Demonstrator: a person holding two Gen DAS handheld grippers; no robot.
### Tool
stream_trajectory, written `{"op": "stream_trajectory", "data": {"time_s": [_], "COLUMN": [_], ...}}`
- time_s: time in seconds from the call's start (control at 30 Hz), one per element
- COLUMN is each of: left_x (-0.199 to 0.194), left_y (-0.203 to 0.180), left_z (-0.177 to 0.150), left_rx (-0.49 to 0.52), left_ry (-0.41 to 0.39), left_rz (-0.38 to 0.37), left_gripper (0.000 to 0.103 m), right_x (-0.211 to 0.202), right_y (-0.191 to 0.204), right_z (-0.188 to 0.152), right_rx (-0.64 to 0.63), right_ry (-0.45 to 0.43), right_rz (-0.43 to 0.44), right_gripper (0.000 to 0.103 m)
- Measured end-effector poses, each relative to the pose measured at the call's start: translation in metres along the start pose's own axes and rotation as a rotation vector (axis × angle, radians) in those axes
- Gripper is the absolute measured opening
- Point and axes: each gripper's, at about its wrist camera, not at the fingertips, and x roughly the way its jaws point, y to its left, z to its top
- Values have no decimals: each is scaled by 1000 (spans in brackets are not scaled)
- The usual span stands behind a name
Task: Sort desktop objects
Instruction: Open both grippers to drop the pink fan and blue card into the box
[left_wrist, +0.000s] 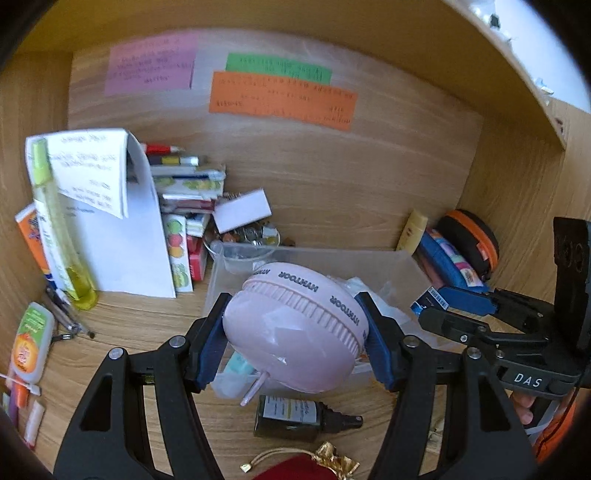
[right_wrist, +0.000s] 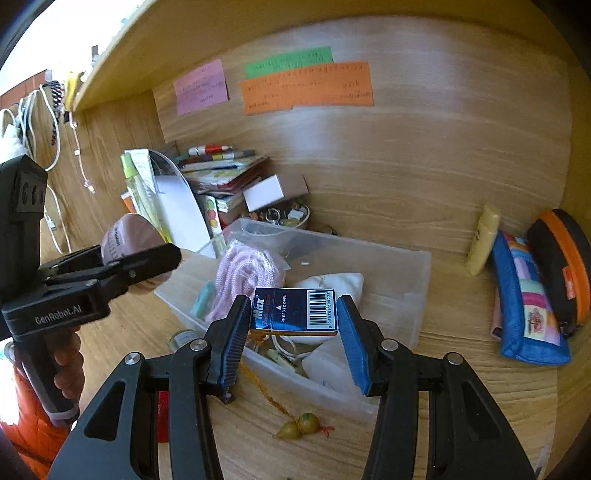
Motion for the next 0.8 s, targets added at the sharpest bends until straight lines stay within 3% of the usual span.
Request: {"op": "stream_trajectory", "data": {"time_s": [0.4,0.7,0.8], "left_x": [56,63,63], "left_y": [9,10,9], "left_z": [-11,-16,-17], "left_rx": [-43,-42,-33], "left_ry": [122,158,160], "left_rz": [-18,-32,-22], "left_gripper": [65,66,67], "right_x": [39,44,44], "right_y": [-15,-6,-3], "right_z": [-9,-12,-13], "right_rx": [44,-2,-16], "right_ry": [89,84,83], "right_rz": [5,-43,-45], "right_gripper": [45,45,51]}}
